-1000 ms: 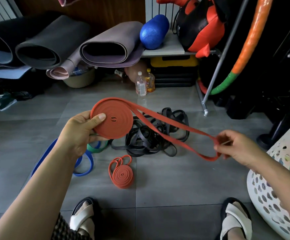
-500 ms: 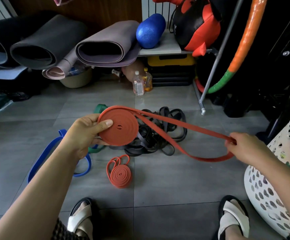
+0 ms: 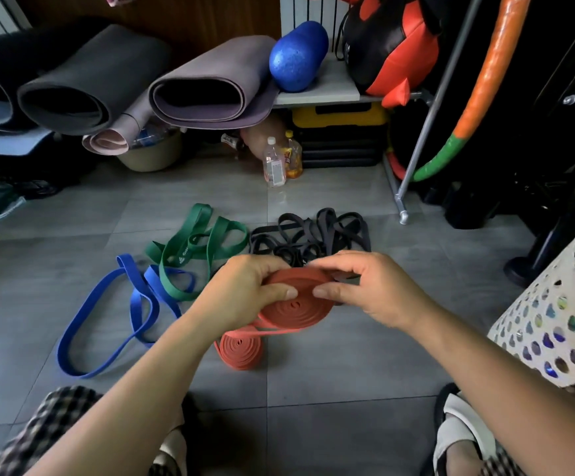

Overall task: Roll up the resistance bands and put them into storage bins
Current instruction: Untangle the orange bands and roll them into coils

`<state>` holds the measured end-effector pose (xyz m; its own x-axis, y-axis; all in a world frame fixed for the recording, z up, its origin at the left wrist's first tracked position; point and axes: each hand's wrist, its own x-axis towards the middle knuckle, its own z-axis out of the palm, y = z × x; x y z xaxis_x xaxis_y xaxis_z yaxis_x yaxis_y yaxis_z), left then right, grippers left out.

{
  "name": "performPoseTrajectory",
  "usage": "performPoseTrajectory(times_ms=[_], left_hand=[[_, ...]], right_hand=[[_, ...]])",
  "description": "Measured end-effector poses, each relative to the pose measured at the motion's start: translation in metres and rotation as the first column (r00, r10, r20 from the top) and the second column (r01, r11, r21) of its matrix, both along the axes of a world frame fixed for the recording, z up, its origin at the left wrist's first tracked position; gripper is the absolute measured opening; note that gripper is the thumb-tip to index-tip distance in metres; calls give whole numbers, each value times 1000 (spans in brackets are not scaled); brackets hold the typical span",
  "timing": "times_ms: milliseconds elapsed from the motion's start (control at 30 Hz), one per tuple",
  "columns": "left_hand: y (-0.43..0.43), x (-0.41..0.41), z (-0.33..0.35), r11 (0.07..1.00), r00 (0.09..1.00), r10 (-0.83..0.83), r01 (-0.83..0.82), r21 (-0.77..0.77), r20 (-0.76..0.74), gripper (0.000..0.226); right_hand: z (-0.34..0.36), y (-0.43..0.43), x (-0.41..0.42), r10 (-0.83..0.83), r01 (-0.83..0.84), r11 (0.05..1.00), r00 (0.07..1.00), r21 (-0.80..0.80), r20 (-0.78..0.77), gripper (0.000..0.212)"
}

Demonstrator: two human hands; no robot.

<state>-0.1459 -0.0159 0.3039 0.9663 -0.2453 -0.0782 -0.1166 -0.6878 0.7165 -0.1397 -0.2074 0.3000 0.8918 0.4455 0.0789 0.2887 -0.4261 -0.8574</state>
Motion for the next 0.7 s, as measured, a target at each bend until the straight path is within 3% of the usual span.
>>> performPoseTrajectory(times_ms=[267, 567, 700], left_hand=[[10, -1, 9, 909, 984, 45, -113, -402, -175, 15], [5, -1, 2, 720, 949, 177, -307, -622, -262, 10], [-1, -1, 3, 621, 928, 202, -368, -692, -313, 11]], right_hand=[[4, 6, 12, -68, 132, 963, 963, 233, -261, 14], [3, 3, 12, -127, 309, 863, 898, 400, -421, 12], [4, 5, 15, -105, 406, 767, 843, 496, -528, 13]])
